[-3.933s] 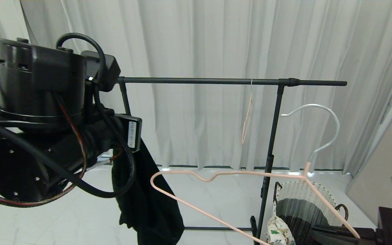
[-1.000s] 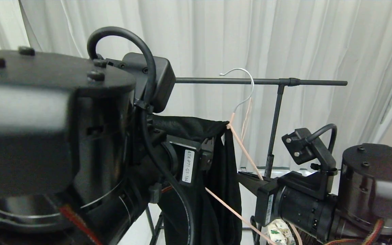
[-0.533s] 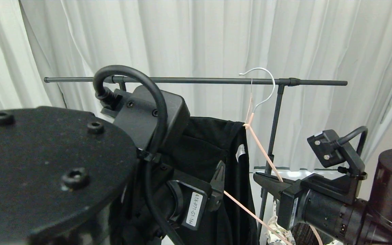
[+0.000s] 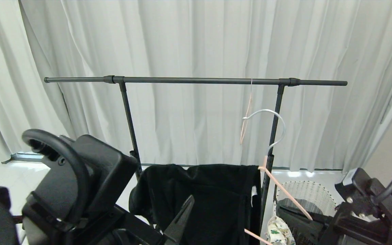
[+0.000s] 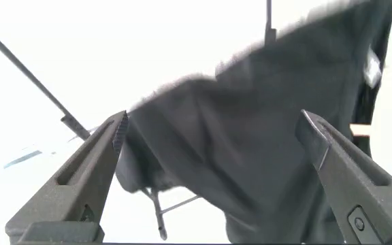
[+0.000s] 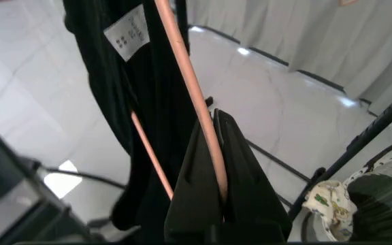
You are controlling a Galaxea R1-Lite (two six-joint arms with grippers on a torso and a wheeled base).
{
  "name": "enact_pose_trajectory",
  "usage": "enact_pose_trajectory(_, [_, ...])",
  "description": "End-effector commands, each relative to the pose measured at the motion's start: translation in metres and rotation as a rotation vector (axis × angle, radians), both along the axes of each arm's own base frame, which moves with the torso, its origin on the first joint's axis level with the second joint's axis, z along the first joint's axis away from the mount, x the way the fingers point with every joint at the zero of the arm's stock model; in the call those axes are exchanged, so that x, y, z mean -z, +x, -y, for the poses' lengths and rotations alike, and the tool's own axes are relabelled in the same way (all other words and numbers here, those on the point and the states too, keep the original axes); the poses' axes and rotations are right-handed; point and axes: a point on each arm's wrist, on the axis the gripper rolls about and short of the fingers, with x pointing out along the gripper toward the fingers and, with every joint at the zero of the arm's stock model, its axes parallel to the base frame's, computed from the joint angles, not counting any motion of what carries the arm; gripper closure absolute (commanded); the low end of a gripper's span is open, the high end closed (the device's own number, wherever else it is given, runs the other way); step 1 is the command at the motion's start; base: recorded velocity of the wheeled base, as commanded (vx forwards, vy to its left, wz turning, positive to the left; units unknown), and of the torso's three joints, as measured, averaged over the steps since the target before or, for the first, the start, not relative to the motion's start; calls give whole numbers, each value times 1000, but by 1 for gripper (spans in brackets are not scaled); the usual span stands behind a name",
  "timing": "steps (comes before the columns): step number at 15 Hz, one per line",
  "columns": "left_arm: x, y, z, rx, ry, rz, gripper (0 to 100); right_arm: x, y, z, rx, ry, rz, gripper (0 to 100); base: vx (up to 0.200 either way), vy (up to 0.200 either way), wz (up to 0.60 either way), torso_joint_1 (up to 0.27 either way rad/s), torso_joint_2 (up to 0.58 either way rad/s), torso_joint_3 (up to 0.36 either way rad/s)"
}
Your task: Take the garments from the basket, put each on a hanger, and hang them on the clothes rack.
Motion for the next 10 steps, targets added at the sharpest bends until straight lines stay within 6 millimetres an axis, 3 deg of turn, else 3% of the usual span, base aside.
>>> enact_pose_trajectory(1, [-6, -17, -5, 113, -42, -4, 0, 7, -18, 9, -71, -16, 6, 100, 0, 0, 0, 0, 0, 0])
enact_pose_trajectory(5, [-6, -30, -7, 311, -72, -56, 0, 14, -27, 9, -142, -85, 46, 100, 0, 0, 0, 0, 0, 0])
enact_pose_trajectory(10, [23, -34, -48, 563, 24, -98, 0, 17, -37, 23, -200, -128, 122, 100, 0, 0, 0, 0, 0, 0])
